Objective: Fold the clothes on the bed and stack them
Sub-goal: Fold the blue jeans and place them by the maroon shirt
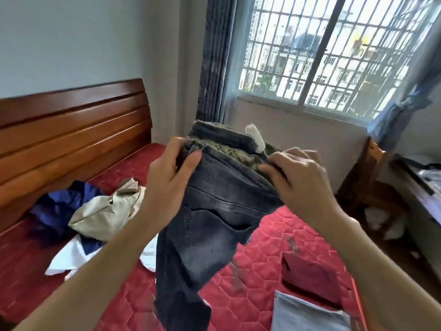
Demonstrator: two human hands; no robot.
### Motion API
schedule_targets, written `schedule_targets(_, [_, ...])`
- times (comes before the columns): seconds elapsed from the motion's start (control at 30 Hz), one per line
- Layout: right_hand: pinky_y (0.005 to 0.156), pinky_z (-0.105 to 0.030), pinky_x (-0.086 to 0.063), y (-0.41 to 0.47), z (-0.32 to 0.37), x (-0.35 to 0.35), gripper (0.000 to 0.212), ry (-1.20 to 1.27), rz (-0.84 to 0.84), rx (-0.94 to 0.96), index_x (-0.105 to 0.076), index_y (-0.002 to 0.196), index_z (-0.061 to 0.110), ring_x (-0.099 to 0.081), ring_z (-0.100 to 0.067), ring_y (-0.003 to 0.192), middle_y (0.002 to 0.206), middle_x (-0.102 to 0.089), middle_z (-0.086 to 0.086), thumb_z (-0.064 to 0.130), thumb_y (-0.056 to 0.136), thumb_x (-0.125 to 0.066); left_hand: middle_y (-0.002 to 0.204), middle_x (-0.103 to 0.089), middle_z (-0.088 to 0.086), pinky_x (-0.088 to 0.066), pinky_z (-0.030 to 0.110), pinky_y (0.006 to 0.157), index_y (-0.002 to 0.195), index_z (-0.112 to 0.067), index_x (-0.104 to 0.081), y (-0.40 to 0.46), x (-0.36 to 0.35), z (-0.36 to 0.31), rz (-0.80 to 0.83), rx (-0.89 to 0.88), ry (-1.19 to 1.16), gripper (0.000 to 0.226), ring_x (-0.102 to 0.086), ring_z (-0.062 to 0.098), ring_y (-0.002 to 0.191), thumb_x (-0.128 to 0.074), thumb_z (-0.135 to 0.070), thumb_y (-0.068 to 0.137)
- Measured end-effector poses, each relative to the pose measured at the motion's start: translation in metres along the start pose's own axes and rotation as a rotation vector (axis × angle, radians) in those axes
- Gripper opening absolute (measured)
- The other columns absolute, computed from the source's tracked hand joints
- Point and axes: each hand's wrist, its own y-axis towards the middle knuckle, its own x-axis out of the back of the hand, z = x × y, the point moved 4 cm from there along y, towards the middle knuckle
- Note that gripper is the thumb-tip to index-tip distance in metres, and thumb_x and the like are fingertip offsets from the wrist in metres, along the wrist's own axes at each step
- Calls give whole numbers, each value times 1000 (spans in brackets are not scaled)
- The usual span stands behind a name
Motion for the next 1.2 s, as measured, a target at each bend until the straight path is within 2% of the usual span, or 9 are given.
schedule_targets(0.07, [91,-35,-37,-12,-5,-21,34,2,174,-82,-70,81,9,-62,-22,93,80,-70,1,37,95,-57,84,-61,4,-39,23,66,95,-24,-56,-17,-13,16,64,120,8,7,-50,5,69,-53,-30,98])
schedule_targets(0.2, [83,-30,-37,-20,-7,-16,31,66,-115,8,-67,76,16,-58,-12,80,73,-67,10,39,92,-56,82,-59,-9,-42,13,66,95,-34,-56,-19,-5,24,24,122,-164,13,-51,-2,73,-52,-47,93])
schedule_targets(0.3, [81,-35,-44,-50,-8,-42,29,147,79,-66,-70,74,13,-62,-17,74,69,-67,7,35,91,-63,80,-61,-13,-41,13,67,94,-34,-57,-47,-13,35,127,165,-149,16,-52,-1,73,-53,-49,90])
schedule_targets(0.6, [80,-34,-45,-79,-11,-44,20,240,-18,-40,-74,80,12,-60,-11,75,76,-67,11,29,85,-67,79,-60,-12,-41,10,65,93,-35,-54,-80,-12,34,67,192,-158,12,-52,-1,70,-52,-46,90])
schedule_targets(0.7, [67,-25,-45,-77,-26,-47,23,482,212,-202,-74,81,18,-57,-7,69,74,-64,11,39,86,-66,82,-59,-13,-38,7,68,95,-32,-52,-82,-13,18,92,66,-30,6,-52,-3,72,-51,-37,93])
schedule_targets(0.87, [61,-25,-47,-90,-39,-57,20,475,449,-237,-71,76,24,-59,-8,66,72,-67,8,42,83,-66,87,-59,-19,-38,5,72,97,-28,-52,-103,-21,14,115,60,-14,8,-54,-4,79,-51,-35,92])
schedule_targets(1.0, [76,-12,-46,-100,-31,-51,26,611,185,-311,-71,96,21,-64,-2,85,92,-69,16,44,85,-62,78,-59,-21,-38,4,63,88,-32,-54,-109,-21,22,61,141,26,10,-52,-5,68,-56,-42,87])
schedule_targets(1.1, [68,-12,-45,-104,-13,-46,19,478,-30,-242,-71,86,19,-60,-4,73,81,-65,14,37,88,-65,77,-63,-15,-39,8,60,88,-34,-59,-107,-23,28,4,234,29,12,-55,0,67,-65,-44,83])
schedule_targets(1.2, [61,-24,-54,-104,8,-61,12,482,48,-308,-73,85,21,-62,-2,65,74,-66,16,29,88,-65,78,-66,-21,-42,7,62,84,-37,-62,-100,-29,29,-68,287,73,10,-61,1,72,-72,-35,83])
